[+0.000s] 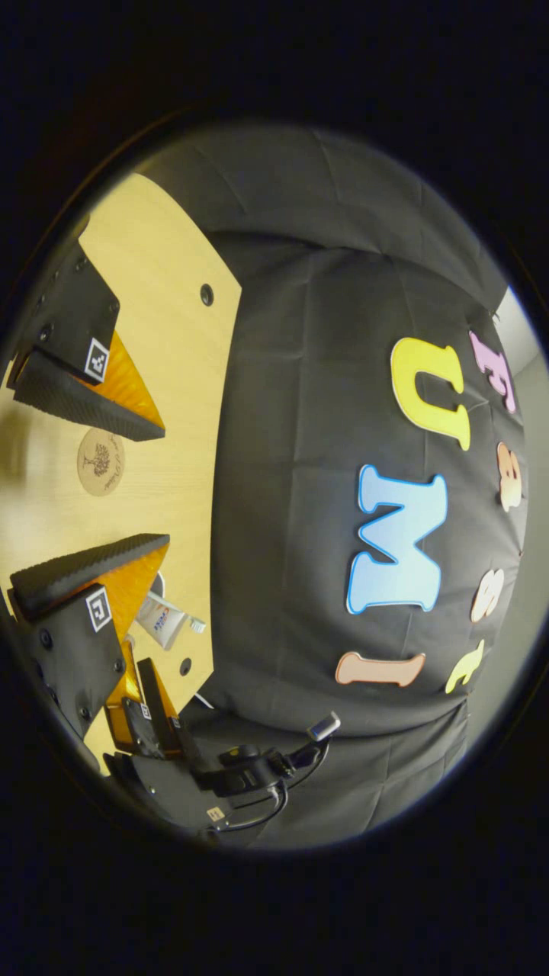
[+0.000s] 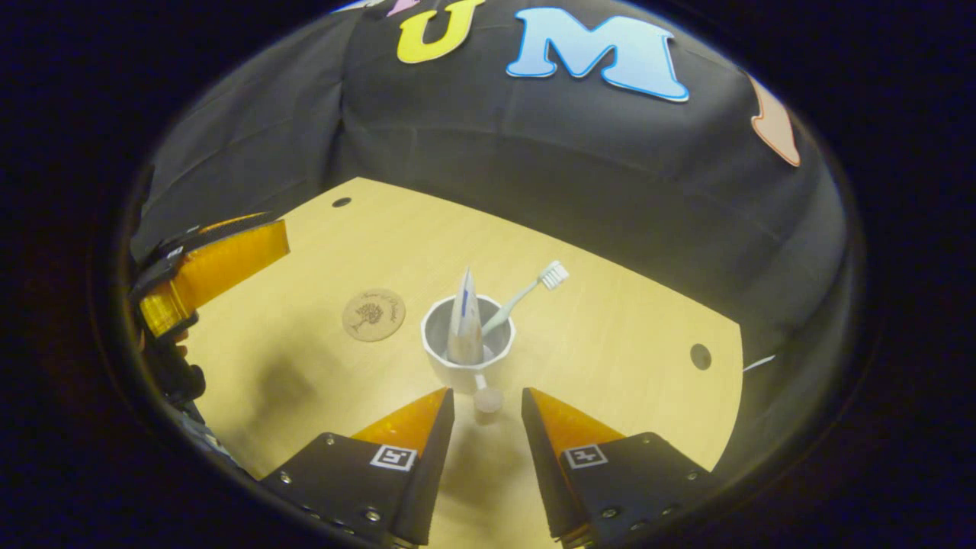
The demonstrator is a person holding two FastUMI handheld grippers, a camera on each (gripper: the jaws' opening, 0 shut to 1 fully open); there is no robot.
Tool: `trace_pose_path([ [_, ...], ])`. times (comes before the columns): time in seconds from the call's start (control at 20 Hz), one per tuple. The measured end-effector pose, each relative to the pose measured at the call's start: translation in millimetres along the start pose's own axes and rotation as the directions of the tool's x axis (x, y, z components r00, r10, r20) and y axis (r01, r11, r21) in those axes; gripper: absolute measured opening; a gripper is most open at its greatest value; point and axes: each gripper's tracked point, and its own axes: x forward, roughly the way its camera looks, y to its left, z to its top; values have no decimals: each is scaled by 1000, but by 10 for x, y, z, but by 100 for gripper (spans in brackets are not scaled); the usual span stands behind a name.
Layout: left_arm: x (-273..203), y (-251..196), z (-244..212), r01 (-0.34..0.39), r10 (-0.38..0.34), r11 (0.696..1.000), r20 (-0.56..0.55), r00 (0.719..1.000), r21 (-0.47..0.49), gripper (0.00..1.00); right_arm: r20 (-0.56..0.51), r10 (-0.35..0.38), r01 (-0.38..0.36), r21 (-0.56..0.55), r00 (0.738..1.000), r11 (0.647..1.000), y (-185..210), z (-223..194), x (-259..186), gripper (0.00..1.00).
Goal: Put the toothbrush and toothpaste on the desktop into the cup, then pick up the cup and place it on the coaster on the desktop.
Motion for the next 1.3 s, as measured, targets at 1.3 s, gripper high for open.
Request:
trace_pose_path([
  [1.3, -257, 696, -201, -141, 141, 990, -47, 989, -16, 82, -207, 125, -142, -72, 970, 987, 66, -214, 521, 25],
])
